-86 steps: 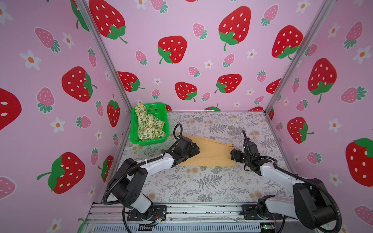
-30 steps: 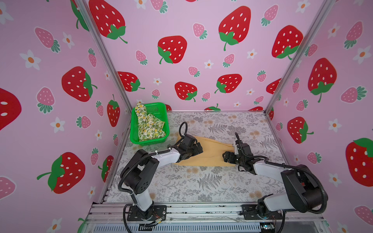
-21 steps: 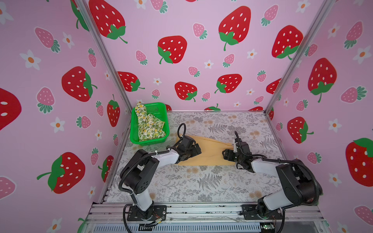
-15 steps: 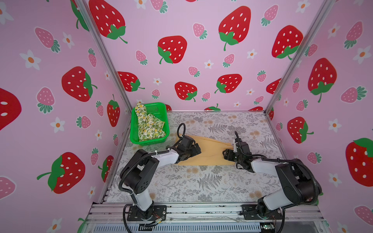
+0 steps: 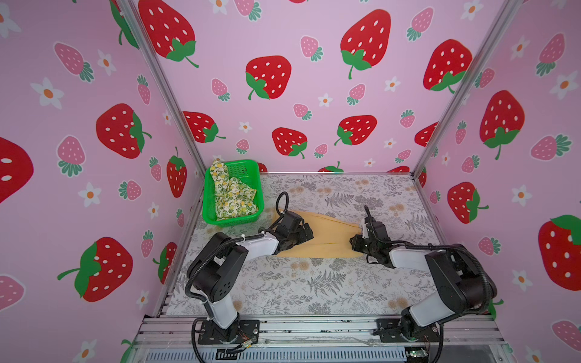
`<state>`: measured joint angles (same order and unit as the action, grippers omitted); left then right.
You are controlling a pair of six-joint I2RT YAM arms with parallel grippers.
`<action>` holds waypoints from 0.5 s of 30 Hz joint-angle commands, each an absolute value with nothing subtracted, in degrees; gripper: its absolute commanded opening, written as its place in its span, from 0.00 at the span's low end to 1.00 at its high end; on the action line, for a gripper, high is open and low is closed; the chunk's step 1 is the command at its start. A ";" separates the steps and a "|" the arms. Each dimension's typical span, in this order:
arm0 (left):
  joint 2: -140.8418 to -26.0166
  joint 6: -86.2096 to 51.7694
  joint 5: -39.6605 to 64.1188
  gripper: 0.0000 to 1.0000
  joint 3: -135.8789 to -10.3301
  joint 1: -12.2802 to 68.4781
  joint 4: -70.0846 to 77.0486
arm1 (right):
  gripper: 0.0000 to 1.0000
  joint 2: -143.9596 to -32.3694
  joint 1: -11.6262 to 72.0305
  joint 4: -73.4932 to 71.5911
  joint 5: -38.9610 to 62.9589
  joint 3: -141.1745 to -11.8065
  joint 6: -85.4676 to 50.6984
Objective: Fold and stack skirts
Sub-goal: Fold the skirt at the center of the table.
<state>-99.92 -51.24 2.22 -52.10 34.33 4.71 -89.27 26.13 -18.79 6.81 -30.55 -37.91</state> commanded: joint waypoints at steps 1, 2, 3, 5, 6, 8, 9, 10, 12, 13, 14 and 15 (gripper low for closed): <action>-100.02 -51.22 2.62 0.99 -52.58 34.17 4.38 | 0.13 -88.34 26.02 -12.74 4.50 -33.04 -36.89; -99.51 -51.05 2.85 0.99 -53.10 34.23 3.97 | 0.13 -88.20 25.93 -11.01 3.64 -34.57 -35.68; -99.05 -50.84 2.90 0.99 -53.46 34.34 3.81 | 0.10 -87.94 25.84 -9.43 2.57 -35.69 -34.67; -97.75 -50.48 3.07 0.99 -54.34 34.70 3.38 | 0.07 -87.05 25.67 -6.07 -0.52 -37.94 -32.25; -97.29 -50.45 3.24 0.99 -54.64 34.89 3.40 | 0.07 -86.77 25.51 -4.52 -1.93 -38.85 -31.12; -96.32 -50.53 3.56 0.99 -55.31 35.65 3.70 | 0.04 -86.03 25.19 -0.87 -4.43 -41.30 -28.61; -96.12 -50.75 3.80 0.99 -55.59 35.96 4.07 | 0.03 -85.80 25.22 0.46 -5.63 -42.45 -27.65; -96.06 -51.11 4.32 0.99 -55.86 36.28 4.82 | 0.02 -85.53 25.14 1.98 -6.88 -43.72 -26.66; -96.37 -51.87 5.21 0.99 -56.73 37.10 6.26 | 0.02 -84.93 25.13 4.45 -8.54 -45.83 -25.18; -96.80 -52.39 5.49 0.99 -57.47 37.57 6.96 | 0.02 -84.74 25.14 5.77 -9.36 -46.89 -24.40; -97.36 -52.91 5.90 0.99 -58.07 38.14 8.05 | 0.02 -84.61 25.11 7.01 -10.09 -47.99 -23.72; -97.99 -53.46 6.13 0.99 -58.67 38.63 9.04 | 0.02 -84.49 25.14 8.12 -10.71 -48.87 -23.13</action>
<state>-97.23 -51.72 4.80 -55.48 37.36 5.89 -86.04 25.36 2.00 -5.87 -46.44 -26.72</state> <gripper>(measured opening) 0.993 0.104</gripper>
